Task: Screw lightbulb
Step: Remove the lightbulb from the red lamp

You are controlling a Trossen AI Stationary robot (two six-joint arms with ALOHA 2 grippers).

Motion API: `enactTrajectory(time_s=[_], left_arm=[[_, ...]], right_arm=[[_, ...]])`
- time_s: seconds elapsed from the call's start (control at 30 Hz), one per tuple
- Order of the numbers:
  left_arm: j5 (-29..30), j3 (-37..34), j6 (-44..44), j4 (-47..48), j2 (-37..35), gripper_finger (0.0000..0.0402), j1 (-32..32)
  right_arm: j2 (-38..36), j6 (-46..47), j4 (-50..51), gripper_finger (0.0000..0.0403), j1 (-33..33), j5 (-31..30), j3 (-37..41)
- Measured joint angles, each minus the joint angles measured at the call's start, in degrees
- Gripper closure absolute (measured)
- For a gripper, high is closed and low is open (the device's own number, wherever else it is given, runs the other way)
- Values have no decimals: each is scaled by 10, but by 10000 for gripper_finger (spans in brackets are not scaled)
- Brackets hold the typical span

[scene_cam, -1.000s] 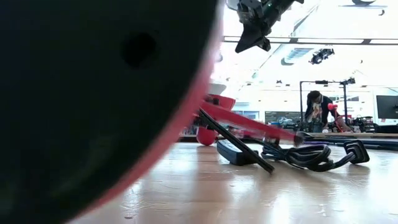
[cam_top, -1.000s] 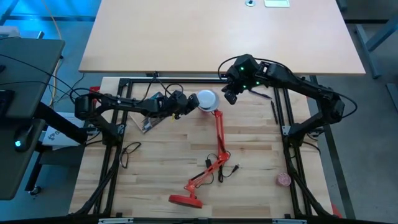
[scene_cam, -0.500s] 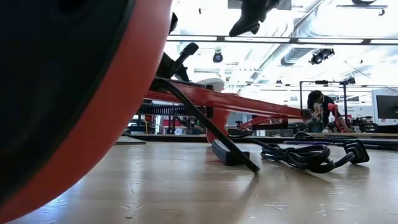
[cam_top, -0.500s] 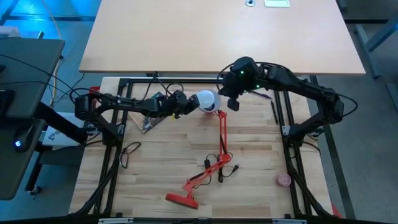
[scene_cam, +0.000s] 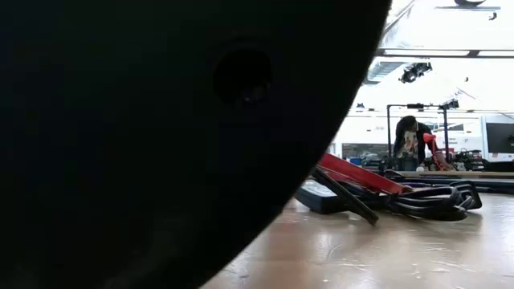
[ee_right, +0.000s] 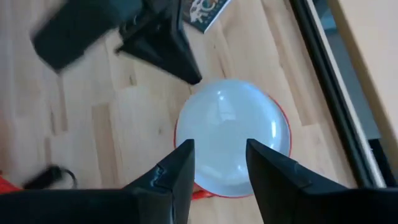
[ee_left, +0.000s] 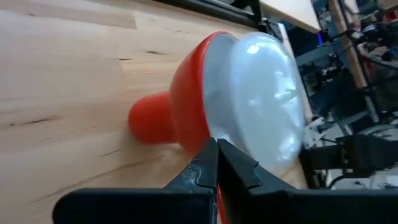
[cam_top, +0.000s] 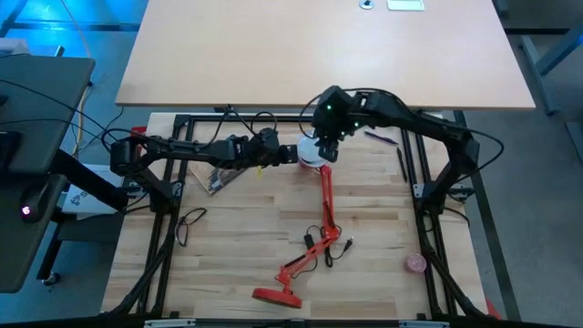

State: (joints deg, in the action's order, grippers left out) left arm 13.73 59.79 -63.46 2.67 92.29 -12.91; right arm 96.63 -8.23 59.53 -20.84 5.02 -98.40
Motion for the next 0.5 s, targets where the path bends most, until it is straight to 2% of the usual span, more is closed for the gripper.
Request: enactTrajectory(time_s=[0.23,0.4,0.5], left_arm=[[3,0,23,1,0,401,-1],[0,0,42,14,0,401,-8],[-14,0,60,32,-4,401,-17]], right_arm=[[2,31,42,265,-47,49,-19],[2,-61,33,264,-37,39,-18],[2,-57,17,264,-21,8,-13]])
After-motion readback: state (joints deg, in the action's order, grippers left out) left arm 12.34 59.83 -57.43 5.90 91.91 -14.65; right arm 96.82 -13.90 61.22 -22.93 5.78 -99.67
